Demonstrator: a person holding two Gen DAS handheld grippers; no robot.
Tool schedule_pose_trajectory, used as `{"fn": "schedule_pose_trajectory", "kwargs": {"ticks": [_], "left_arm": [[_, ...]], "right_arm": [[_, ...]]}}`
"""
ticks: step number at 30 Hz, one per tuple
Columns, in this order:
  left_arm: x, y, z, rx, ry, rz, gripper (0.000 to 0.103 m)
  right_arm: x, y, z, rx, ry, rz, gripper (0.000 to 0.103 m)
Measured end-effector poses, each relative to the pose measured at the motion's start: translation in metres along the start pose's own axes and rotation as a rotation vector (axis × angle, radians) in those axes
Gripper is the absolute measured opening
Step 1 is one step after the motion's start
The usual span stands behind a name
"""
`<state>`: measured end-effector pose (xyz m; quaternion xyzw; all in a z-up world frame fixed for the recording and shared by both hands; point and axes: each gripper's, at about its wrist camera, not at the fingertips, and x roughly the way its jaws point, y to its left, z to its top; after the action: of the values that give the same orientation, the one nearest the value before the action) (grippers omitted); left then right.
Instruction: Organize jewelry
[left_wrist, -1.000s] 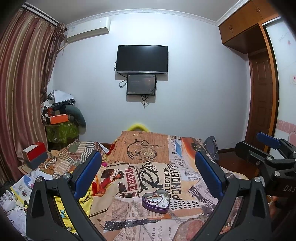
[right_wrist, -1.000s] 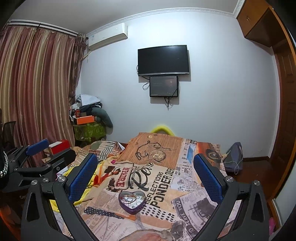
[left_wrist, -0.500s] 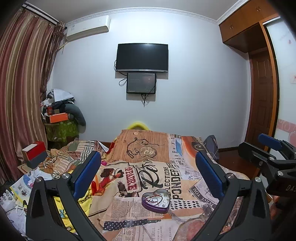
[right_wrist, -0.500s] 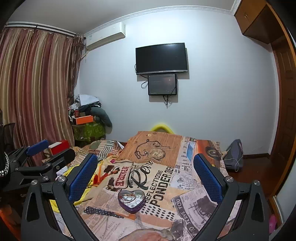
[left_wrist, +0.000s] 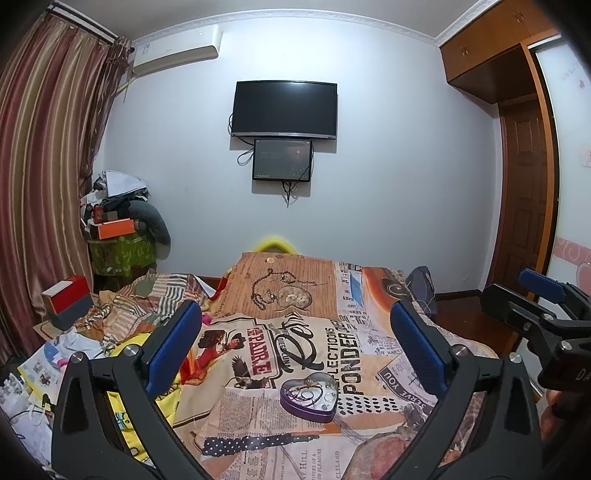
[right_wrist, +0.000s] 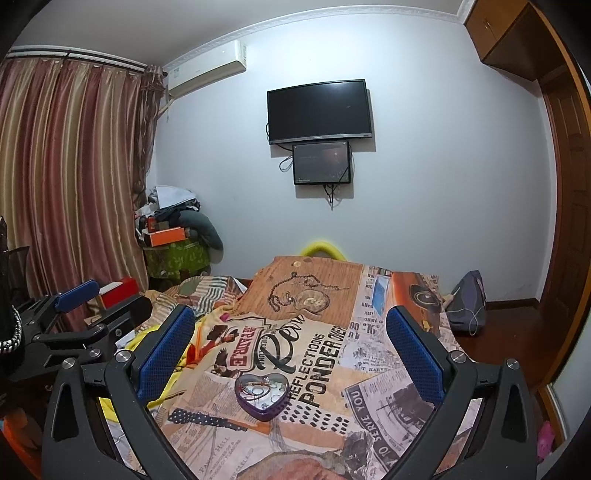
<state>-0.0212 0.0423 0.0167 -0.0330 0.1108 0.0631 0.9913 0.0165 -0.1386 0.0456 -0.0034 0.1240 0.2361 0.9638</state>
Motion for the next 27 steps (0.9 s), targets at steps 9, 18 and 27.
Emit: {"fn": "schedule_pose_trajectory", "kwargs": {"ticks": [9, 18, 27], "left_arm": [[0.0011, 0.0003, -0.001, -0.001, 0.009, -0.008, 0.102], [0.0038, 0.0055, 0.0007, -0.017, 0.014, -0.036, 0.102], [0.0065, 0.0096, 0.0, -0.034, 0.027, -0.046, 0.102]], "right_arm": [[-0.0004, -0.0021, -0.0004, 0.009, 0.006, 0.0, 0.103], [0.0001, -0.003, -0.0009, 0.013, 0.01, 0.0, 0.103], [0.0005, -0.0035, -0.002, 0.013, 0.011, -0.005, 0.103]]}}
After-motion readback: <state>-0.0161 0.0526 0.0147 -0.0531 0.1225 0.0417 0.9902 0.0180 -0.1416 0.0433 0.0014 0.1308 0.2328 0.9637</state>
